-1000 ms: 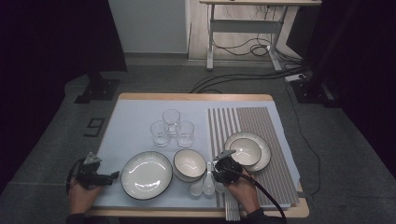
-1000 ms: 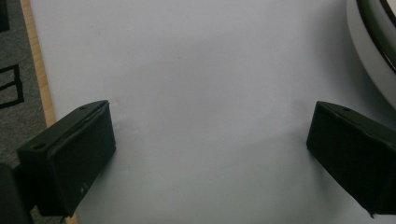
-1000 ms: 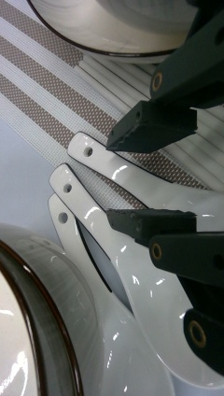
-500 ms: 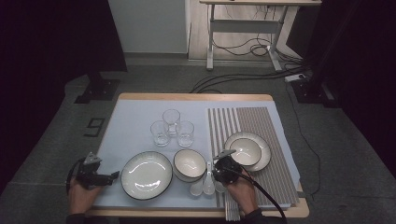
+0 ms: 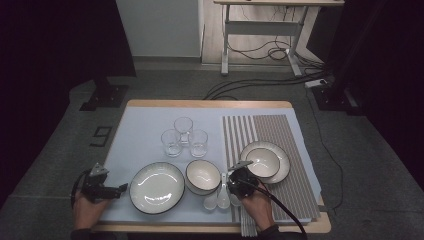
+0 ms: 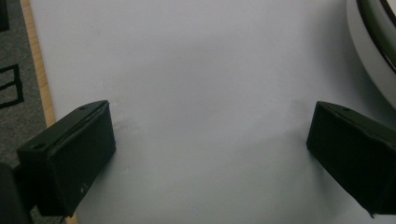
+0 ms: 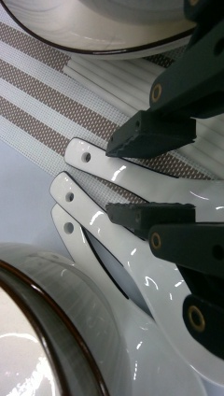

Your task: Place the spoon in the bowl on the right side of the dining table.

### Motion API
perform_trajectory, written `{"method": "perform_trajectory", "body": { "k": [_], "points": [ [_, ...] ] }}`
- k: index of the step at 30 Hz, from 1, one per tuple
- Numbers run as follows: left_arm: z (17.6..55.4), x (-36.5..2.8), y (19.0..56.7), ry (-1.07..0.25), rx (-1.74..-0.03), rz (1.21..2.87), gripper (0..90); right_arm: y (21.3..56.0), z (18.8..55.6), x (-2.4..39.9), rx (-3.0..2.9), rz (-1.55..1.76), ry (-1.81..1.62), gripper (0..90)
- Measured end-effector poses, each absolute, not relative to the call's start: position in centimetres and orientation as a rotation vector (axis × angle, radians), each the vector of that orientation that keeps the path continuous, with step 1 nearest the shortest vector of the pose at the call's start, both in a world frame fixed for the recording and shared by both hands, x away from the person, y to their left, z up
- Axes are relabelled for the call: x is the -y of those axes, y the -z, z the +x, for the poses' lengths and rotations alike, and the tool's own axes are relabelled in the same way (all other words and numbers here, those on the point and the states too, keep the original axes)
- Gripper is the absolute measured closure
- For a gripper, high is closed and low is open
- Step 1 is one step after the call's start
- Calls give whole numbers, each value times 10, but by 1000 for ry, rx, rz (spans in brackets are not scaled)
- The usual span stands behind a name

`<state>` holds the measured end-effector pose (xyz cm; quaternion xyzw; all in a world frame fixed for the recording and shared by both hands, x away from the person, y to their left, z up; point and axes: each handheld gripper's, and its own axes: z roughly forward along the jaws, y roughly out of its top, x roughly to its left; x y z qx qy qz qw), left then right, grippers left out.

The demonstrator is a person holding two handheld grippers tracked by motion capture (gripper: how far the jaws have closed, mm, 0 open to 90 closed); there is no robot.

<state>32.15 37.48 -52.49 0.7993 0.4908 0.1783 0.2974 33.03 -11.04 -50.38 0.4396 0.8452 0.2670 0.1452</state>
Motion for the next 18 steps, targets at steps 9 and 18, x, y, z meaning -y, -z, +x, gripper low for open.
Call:
{"method": "perform_trajectory", "body": {
  "k": [9,18],
  "points": [
    [321,-375,525,-474,-1305,2124,9,504,329,110,-2412,1292,-786,712],
    [322,-375,525,-473,-1305,2124,9,508,329,107,-2435,1289,-774,820]
  ]
}}
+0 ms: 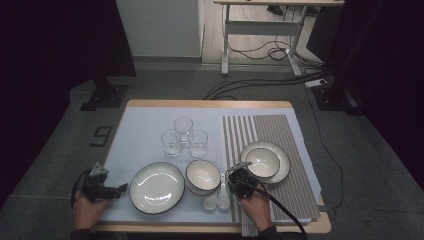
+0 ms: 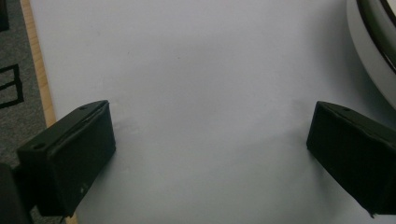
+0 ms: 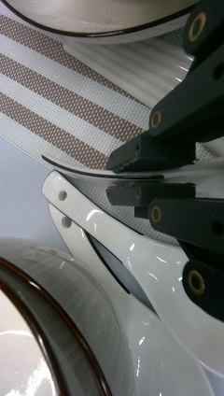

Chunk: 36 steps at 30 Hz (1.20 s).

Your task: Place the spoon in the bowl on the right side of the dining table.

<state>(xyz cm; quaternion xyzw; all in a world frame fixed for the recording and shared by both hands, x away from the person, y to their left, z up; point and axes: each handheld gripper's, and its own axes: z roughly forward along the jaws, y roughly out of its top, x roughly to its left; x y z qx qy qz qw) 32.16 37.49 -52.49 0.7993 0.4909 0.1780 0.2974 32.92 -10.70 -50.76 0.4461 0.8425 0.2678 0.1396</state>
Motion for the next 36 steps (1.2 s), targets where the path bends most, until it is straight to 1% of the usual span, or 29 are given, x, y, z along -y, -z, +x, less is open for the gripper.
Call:
{"method": "perform_trajectory", "body": {
  "k": [8,17,36],
  "points": [
    [322,-375,525,-473,-1305,2124,9,505,329,108,-2438,1301,-802,847],
    [322,-375,525,-473,-1305,2124,9,500,327,110,-2440,1288,-795,850],
    [322,-375,525,-473,-1305,2124,9,471,318,126,-2388,1256,-875,850]
  ]
}}
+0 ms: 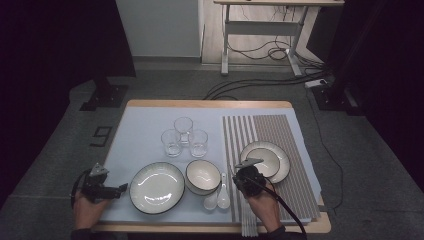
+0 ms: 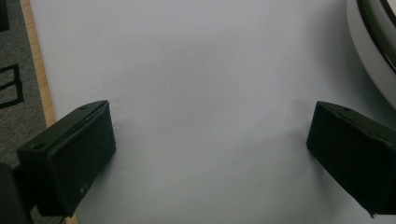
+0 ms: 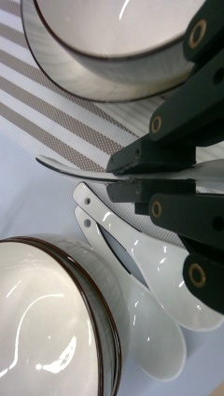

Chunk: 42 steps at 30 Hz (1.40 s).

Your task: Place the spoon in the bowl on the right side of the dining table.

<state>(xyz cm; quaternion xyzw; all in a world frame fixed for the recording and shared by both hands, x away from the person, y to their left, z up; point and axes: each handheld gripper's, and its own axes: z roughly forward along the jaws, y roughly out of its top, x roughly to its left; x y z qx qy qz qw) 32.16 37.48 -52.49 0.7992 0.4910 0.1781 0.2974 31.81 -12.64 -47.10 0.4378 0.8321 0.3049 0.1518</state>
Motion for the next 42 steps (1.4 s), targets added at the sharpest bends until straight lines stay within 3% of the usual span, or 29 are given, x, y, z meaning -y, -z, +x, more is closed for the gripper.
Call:
{"method": "perform_trajectory", "body": {
  "k": [19,42],
  "points": [
    [322,-375,525,-474,-1304,2125,9,430,315,145,-2339,1221,-881,850],
    [322,-375,525,-475,-1304,2123,9,408,350,172,-2275,1279,-860,850]
  ]
}}
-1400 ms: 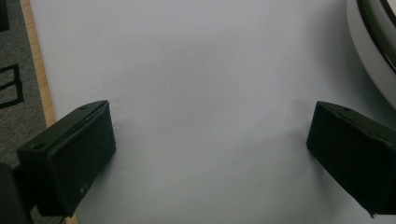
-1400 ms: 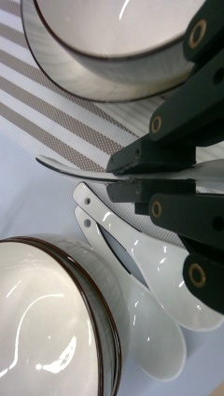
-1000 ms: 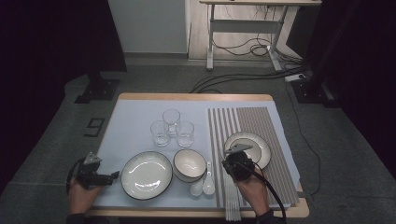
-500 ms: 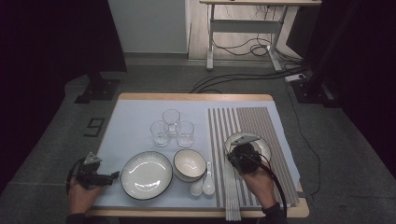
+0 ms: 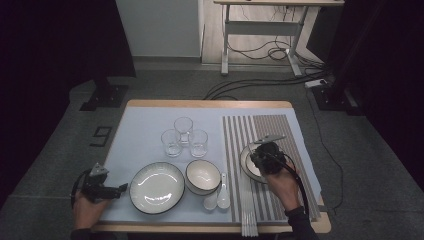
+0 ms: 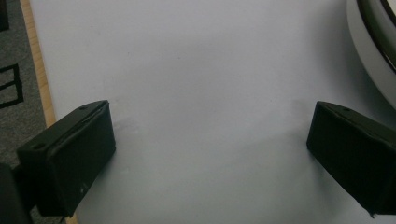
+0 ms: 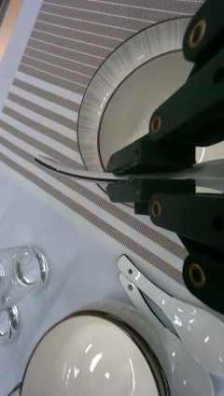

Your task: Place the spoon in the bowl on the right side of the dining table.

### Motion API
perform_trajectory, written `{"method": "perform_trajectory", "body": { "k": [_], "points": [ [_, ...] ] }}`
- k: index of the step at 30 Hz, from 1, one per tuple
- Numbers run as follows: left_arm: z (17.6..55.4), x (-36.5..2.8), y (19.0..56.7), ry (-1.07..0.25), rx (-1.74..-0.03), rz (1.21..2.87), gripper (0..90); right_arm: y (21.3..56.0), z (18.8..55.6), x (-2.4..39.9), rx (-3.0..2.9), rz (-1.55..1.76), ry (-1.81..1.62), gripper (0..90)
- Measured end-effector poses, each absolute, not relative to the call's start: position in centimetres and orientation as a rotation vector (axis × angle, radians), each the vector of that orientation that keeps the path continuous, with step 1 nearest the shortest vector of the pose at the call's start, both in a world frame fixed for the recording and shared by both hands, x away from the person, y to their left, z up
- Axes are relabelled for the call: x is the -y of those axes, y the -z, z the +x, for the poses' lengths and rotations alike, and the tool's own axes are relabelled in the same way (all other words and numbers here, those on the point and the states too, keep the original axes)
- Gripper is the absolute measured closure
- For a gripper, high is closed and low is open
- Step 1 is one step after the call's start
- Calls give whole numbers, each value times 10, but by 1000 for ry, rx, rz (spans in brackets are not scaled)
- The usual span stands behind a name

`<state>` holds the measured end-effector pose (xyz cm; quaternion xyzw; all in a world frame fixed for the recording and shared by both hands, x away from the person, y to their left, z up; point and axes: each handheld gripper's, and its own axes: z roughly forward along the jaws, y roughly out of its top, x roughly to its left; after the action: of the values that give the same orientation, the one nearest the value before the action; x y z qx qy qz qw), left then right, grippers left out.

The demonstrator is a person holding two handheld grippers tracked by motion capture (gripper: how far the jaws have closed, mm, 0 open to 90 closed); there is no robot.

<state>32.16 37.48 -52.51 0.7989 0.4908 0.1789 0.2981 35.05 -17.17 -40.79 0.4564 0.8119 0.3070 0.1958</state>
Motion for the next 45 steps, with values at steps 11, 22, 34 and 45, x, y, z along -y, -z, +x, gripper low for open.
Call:
{"method": "perform_trajectory", "body": {
  "k": [11,22,34,45],
  "points": [
    [322,-375,525,-474,-1303,2124,9,414,370,178,-2260,1292,-821,850],
    [322,-375,525,-475,-1304,2123,9,431,387,185,-2261,1326,-807,850],
    [322,-375,525,-475,-1304,2123,9,449,396,191,-2254,1355,-811,850],
    [322,-375,525,-475,-1304,2123,9,455,395,192,-2259,1365,-817,849]
  ]
}}
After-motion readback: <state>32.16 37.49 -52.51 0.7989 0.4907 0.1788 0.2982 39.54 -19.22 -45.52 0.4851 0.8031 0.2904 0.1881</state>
